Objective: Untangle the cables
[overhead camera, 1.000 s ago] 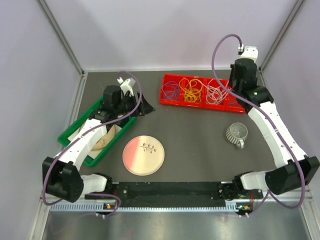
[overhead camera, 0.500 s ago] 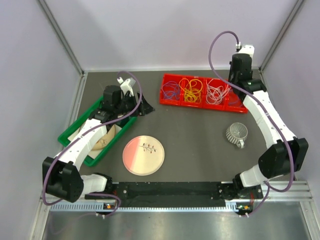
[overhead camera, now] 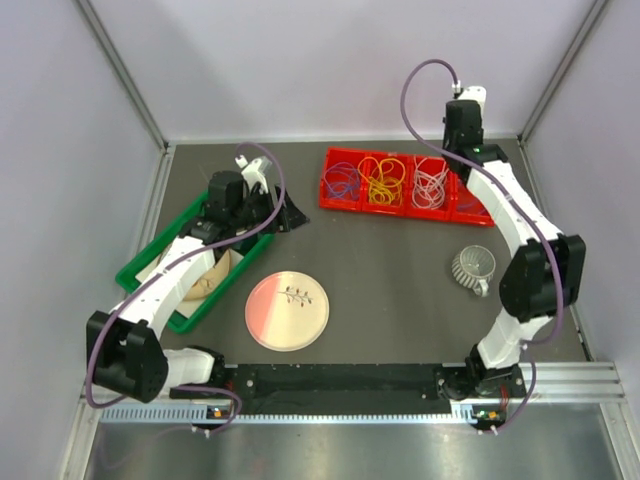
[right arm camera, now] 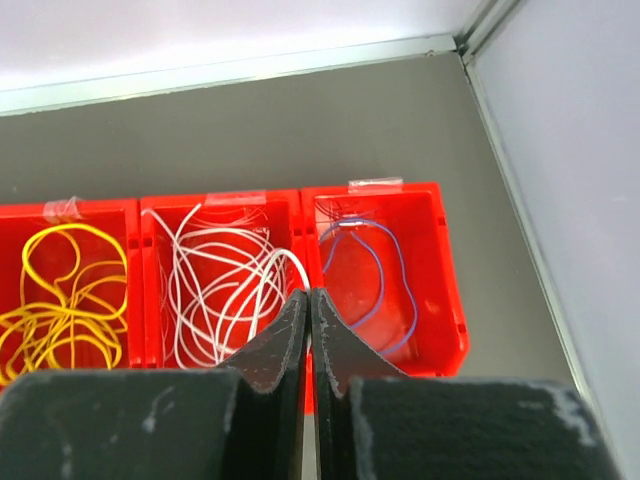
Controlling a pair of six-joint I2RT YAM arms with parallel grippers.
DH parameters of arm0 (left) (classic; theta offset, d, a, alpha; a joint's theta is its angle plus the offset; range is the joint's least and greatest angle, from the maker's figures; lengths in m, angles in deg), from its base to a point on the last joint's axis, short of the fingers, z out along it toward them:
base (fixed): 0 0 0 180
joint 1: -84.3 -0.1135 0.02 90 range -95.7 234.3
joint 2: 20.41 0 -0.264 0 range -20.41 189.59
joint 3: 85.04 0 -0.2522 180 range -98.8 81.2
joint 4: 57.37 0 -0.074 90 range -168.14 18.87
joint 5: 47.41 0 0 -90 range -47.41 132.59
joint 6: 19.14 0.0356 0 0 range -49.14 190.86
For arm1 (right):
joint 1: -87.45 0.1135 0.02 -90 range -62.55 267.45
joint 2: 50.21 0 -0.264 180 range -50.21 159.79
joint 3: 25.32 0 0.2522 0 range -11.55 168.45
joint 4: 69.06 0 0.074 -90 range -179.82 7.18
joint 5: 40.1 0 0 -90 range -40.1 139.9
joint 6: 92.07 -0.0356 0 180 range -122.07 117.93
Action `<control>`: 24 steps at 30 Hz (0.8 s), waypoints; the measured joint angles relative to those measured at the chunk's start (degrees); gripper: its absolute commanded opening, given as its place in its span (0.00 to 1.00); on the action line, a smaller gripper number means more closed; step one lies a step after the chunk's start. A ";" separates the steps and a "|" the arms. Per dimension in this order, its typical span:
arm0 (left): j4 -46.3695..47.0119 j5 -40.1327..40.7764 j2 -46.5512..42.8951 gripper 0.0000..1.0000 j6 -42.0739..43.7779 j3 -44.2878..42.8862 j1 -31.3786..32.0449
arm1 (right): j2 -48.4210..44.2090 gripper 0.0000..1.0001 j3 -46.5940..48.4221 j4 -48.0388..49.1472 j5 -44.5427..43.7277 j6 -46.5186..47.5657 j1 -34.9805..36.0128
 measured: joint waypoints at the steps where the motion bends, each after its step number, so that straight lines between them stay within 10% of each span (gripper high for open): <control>1: 0.00 0.02 0.20 0.70 0.04 -0.02 0.00 | 1.25 0.00 0.61 0.22 0.02 0.02 0.00; 24: -1.97 0.81 1.09 0.70 1.53 -1.42 0.00 | 24.76 0.00 6.36 0.74 5.14 -2.75 -2.82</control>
